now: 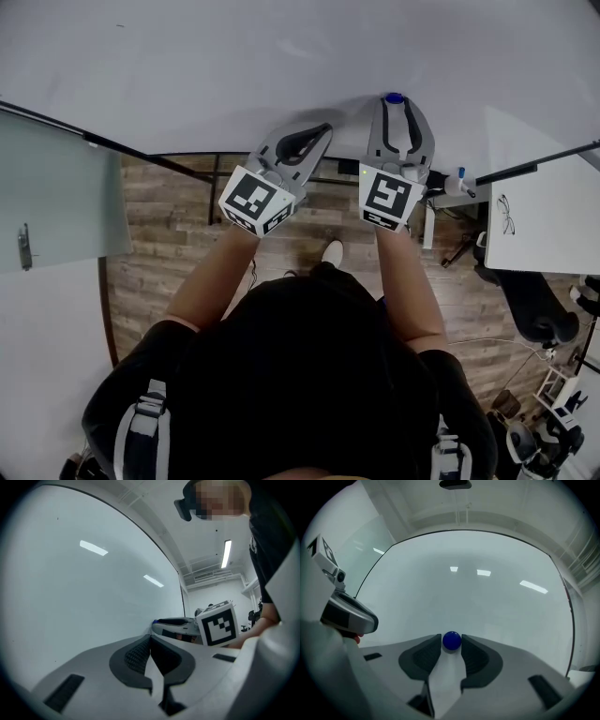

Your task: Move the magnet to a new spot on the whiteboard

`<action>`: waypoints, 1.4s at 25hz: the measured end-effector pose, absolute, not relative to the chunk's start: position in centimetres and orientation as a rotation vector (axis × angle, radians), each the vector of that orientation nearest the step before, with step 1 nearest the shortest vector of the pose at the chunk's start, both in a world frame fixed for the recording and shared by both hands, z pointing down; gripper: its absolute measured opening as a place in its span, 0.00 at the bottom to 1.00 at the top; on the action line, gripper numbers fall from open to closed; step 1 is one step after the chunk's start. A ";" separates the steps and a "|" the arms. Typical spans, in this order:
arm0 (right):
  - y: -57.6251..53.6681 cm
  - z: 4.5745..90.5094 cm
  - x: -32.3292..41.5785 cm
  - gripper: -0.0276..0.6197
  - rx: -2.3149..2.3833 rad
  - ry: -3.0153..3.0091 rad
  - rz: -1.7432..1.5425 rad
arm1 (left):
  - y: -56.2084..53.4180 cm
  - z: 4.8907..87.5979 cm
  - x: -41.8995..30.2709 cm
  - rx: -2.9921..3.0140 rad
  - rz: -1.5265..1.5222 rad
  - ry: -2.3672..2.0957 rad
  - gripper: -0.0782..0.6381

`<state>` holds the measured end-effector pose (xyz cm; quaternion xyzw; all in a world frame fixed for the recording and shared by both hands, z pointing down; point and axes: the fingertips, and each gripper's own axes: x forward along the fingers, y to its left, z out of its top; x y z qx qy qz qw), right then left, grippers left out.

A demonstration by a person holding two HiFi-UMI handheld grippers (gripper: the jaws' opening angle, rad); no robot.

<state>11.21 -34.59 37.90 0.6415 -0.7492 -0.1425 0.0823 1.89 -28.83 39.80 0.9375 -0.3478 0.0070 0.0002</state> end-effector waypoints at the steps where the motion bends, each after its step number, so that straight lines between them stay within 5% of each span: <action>1: -34.7 37.9 11.2 0.25 1.918 -2.234 -0.426 | -28.8 39.8 1.9 2.944 0.023 -1.093 0.12; 35: -29.7 36.5 7.9 0.22 1.832 -2.401 -0.367 | -25.4 38.3 -2.1 2.945 -0.009 -1.136 0.12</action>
